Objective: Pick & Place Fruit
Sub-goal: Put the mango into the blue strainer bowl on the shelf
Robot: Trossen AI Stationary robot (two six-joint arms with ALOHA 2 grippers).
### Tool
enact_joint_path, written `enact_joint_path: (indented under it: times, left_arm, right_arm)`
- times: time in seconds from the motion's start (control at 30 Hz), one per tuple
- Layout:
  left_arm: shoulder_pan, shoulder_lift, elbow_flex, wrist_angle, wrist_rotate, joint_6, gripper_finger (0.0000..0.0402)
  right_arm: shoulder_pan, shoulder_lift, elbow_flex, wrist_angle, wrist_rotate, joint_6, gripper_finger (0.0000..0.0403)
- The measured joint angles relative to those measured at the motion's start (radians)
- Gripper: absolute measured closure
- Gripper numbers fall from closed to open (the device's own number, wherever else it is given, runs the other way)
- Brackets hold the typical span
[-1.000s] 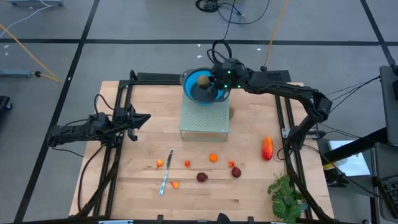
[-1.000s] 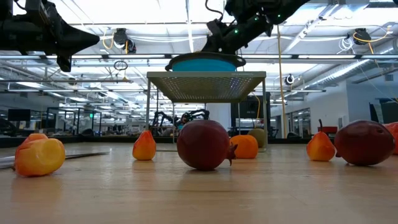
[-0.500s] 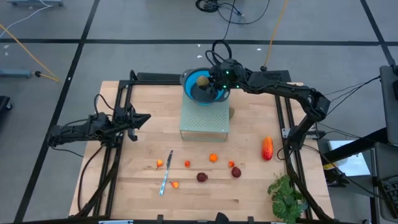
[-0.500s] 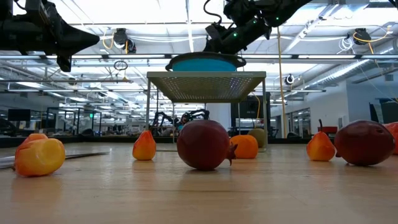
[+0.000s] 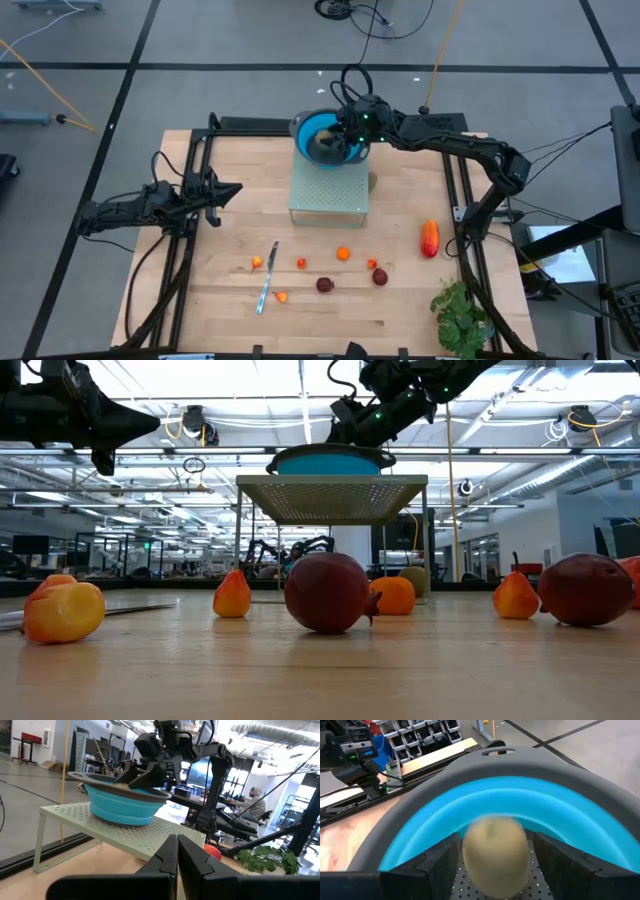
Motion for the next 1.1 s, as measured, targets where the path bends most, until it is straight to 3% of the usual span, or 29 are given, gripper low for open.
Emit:
enact_joint_path:
  times: [0.27,0.47,0.63,1.0,1.1]
  left_arm:
    - [0.000,0.000,0.000,0.000,0.000,0.000,0.0392]
    - [0.000,0.000,0.000,0.000,0.000,0.000,0.0392]
    - [0.000,0.000,0.000,0.003,0.000,0.000,0.0392]
    - [0.000,0.000,0.000,0.003,0.000,0.000,0.0392]
    - [0.000,0.000,0.000,0.003,0.000,0.000,0.0392]
  right_arm:
    - [0.003,0.000,-0.001,0.038,-0.001,-0.007,0.0154]
    - [0.041,-0.094,-0.001,0.024,0.000,-0.085,0.0175]
    - [0.106,-0.213,-0.001,-0.114,0.004,-0.168,0.0229]
    - [0.241,-0.455,-0.001,-0.456,0.059,-0.192,0.0386]
    - [0.282,-0.510,-0.001,-0.536,0.059,-0.205,0.0397]
